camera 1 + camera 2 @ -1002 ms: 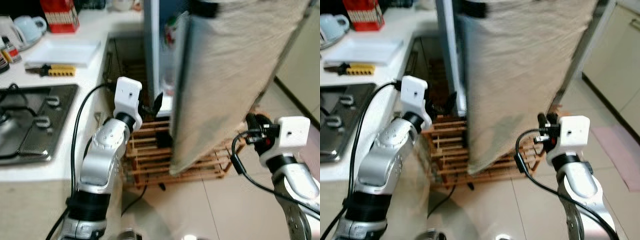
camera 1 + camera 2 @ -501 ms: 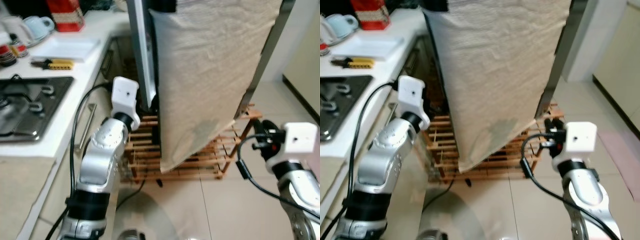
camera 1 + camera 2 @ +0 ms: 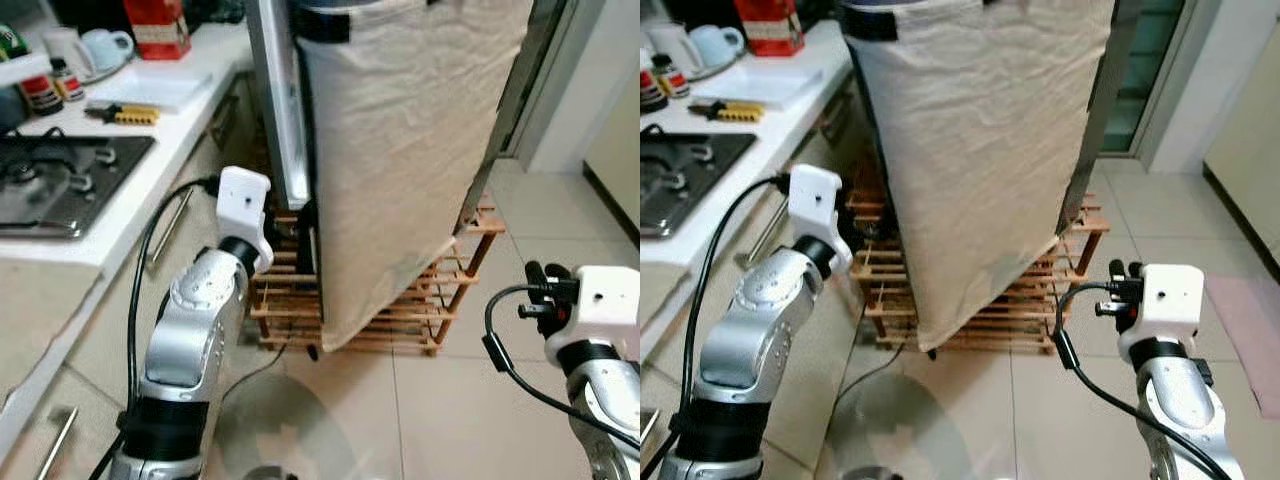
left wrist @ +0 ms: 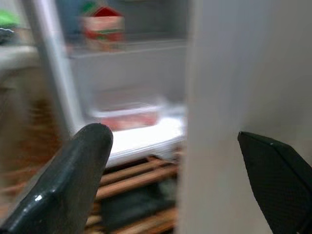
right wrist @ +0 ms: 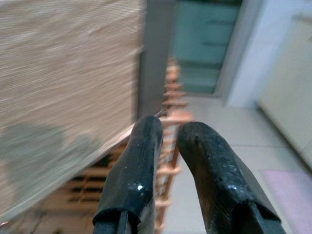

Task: Restocking fridge

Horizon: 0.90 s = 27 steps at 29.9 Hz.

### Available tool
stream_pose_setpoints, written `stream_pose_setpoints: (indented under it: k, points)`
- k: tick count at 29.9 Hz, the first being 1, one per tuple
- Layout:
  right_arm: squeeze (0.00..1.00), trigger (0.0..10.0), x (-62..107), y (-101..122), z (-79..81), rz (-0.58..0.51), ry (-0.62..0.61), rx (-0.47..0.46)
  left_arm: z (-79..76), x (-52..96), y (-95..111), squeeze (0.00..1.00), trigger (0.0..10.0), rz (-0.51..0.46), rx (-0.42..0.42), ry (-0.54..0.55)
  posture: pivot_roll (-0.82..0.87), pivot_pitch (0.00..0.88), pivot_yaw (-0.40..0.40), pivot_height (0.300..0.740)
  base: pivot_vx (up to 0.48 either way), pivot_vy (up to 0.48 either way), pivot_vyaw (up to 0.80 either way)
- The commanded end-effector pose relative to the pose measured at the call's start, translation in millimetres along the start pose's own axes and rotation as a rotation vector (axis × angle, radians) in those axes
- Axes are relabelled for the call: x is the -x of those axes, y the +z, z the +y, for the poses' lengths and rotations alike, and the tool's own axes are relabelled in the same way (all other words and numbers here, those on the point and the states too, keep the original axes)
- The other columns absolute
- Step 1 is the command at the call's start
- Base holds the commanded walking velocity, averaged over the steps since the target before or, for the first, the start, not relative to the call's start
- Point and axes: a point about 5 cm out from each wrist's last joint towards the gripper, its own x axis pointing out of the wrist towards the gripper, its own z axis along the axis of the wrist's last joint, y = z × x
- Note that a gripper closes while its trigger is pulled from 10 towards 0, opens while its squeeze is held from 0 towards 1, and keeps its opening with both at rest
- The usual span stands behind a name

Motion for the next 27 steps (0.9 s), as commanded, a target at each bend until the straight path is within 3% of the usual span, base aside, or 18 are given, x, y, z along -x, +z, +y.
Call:
stream_pose_setpoints:
  k: [1, 2, 3, 8, 9, 11, 12, 14, 16, 17, 18, 20, 21, 23, 27]
  points:
    - [0.00, 10.0, 1.3, -4, -3.8, 0.016, -0.009, 0.011, -6.8, 3.5, 8, 0.00, 10.0, -0.036, 0.014, -0.087, -0.04, 0.014, 0.032, 0.740, 0.000, 0.000, 0.00]
    - [0.00, 10.0, 3.1, -11, -5.8, 0.044, -0.007, 0.019, -14.2, 14.4, 9, 0.00, 10.0, -0.026, 0.041, -0.233, -0.04, 0.012, 0.027, 0.740, 0.000, 0.000, 0.00]
    - [0.00, 10.0, 3.1, -11, -5.8, 0.044, -0.007, 0.019, -14.2, 14.4, 9, 0.00, 10.0, -0.026, 0.041, -0.233, -0.04, 0.012, 0.027, 0.740, 0.000, 0.000, 0.00]
    - [0.00, 10.0, 8.6, -25, -9.7, 0.105, 0.001, 0.041, -30.3, 37.5, 13, 0.00, 10.0, 0.007, 0.056, -0.552, -0.04, 0.013, 0.019, 0.740, 0.000, 0.000, 0.00]
    - [0.00, 10.0, 13.4, -33, -12.9, 0.135, -0.004, 0.053, -37.1, 44.5, 17, 0.00, 10.0, 0.010, 0.117, -0.660, -0.04, 0.014, 0.016, 0.740, 0.000, 0.000, 0.00]
    - [0.00, 10.0, 15.3, -36, -14.4, 0.145, -0.007, 0.056, -39.6, 46.9, 19, 0.00, 10.0, 0.008, 0.144, -0.696, -0.03, 0.015, 0.015, 0.740, 0.000, 0.000, 0.00]
    - [0.00, 10.0, 21.9, -45, -21.1, 0.178, -0.036, 0.050, -46.6, 56.3, 26, 0.00, 10.0, -0.005, 0.247, -0.810, -0.03, 0.016, 0.015, 0.740, 0.000, 0.000, 0.00]
    - [0.00, 10.0, 25.7, -50, -26.2, 0.194, -0.059, 0.045, -46.5, 57.5, 27, 0.00, 10.0, -0.021, 0.268, -0.813, -0.04, 0.020, 0.018, 0.740, 0.000, 0.000, 0.00]
    - [0.00, 10.0, 31.2, -57, -34.9, 0.213, -0.097, 0.053, -40.5, 52.7, 24, 0.00, 10.0, -0.047, 0.246, -0.726, -0.05, 0.026, 0.017, 0.740, 0.000, 0.000, 0.00]
    - [0.00, 10.0, 37.6, -65, -43.6, 0.242, -0.146, 0.052, -27.4, 43.8, 18, 0.00, 10.0, -0.057, 0.197, -0.580, -0.05, 0.028, 0.015, 0.740, 0.000, 0.000, 0.00]
    - [0.00, 10.0, 37.6, -65, -43.6, 0.242, -0.146, 0.052, -27.4, 43.8, 18, 0.00, 10.0, -0.057, 0.197, -0.580, -0.05, 0.028, 0.015, 0.740, 0.000, 0.000, 0.00]
    - [0.00, 10.0, 48.4, -78, -54.7, 0.288, -0.207, 0.058, -10.2, 37.9, 12, 0.00, 10.0, -0.049, 0.174, -0.443, -0.05, 0.033, 0.013, 0.740, 0.000, 0.000, 0.00]
    - [0.00, 10.0, 48.4, -78, -54.7, 0.288, -0.207, 0.058, -10.2, 37.9, 12, 0.00, 10.0, -0.049, 0.174, -0.443, -0.05, 0.033, 0.013, 0.740, 0.000, 0.000, 0.00]
    - [0.00, 10.0, 55.1, -84, -60.8, 0.310, -0.235, 0.081, -0.8, 35.5, 8, 0.00, 10.0, -0.031, 0.167, -0.369, -0.05, 0.037, 0.017, 0.740, 0.000, 0.000, 0.00]
    - [0.00, 10.0, 63.7, -86, -68.5, 0.309, -0.276, 0.052, 20.9, 22.3, -10, 0.00, 10.0, 0.096, 0.063, -0.120, -0.06, 0.046, 0.025, 0.740, 0.000, 0.000, 0.00]
